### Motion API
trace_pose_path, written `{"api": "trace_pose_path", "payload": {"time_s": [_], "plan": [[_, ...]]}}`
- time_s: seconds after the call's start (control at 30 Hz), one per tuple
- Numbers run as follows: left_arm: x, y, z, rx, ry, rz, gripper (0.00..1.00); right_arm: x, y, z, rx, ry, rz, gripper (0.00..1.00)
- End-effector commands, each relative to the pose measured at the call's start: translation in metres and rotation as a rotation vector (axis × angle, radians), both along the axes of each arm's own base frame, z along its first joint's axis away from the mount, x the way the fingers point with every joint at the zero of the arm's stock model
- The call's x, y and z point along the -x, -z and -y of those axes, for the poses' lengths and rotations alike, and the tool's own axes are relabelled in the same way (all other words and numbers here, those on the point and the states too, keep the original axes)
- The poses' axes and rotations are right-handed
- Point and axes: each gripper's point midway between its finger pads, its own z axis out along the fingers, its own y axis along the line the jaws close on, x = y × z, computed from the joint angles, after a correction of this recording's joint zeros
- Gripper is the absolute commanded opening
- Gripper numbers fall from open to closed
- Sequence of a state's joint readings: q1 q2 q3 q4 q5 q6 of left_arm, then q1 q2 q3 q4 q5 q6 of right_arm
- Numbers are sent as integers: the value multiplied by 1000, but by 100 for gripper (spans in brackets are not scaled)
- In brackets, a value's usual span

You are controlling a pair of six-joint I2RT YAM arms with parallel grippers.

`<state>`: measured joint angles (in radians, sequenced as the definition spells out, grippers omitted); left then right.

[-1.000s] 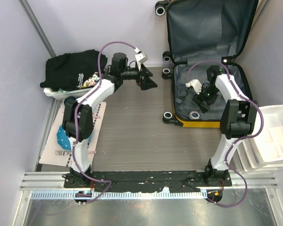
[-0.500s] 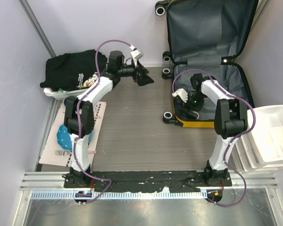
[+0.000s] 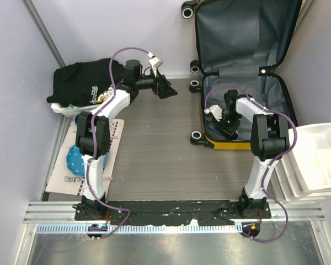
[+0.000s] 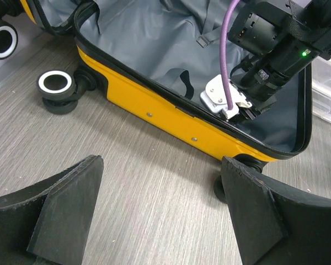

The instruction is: Open, take out, and arrange the luggage

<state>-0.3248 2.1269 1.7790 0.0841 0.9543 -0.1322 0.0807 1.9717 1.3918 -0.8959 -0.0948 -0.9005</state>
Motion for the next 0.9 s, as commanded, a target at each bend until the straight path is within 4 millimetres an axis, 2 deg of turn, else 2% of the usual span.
{"api": "trace_pose_path", "payload": {"time_s": [0.0,0.03,0.2,0.33,0.37,0.4,0.43,0.47,0.53,0.57,0.6,0.63,0.67,0.7,0.73,0.77,0.8,0.83,0.87], "plan": [[-4,-27,0,41,11,69,91,-24,-40,6,-12,44,140,30],[-3,-26,1,43,16,67,91,-22,-45,7,-9,47,139,23],[-1,-30,3,62,35,69,91,-28,-76,13,-24,86,185,11],[2,-33,4,72,44,79,91,-34,-107,11,-60,144,238,2],[3,-35,4,75,45,89,91,-42,-125,8,-81,162,279,1],[5,-37,4,77,49,98,91,-46,-133,4,-103,183,294,1],[7,-38,6,77,56,114,91,-46,-141,-2,-149,242,291,1],[9,-40,7,75,59,125,91,-55,-160,-7,-191,266,331,1],[16,-45,12,71,67,150,91,-60,-179,-16,-267,340,349,1],[19,-47,15,68,75,172,91,-66,-199,-30,-367,403,364,1],[23,-44,16,62,79,177,91,-66,-212,-38,-420,428,370,1],[31,-52,21,66,93,204,91,-67,-223,-46,-479,444,374,1],[34,-57,24,76,96,245,92,-66,-238,-59,-571,500,357,1],[40,-52,26,79,105,242,93,-62,-252,-68,-630,507,360,1],[48,-56,33,92,125,258,93,-63,-265,-75,-686,527,374,1],[54,-69,36,120,131,300,93,-61,-270,-80,-728,552,362,1],[58,-66,38,124,117,299,93,-52,-286,-91,-815,602,333,1],[68,-69,46,139,135,313,93,-52,-296,-97,-864,582,349,1],[77,-89,49,172,148,387,94,-44,-296,-104,-909,595,304,1]]}}
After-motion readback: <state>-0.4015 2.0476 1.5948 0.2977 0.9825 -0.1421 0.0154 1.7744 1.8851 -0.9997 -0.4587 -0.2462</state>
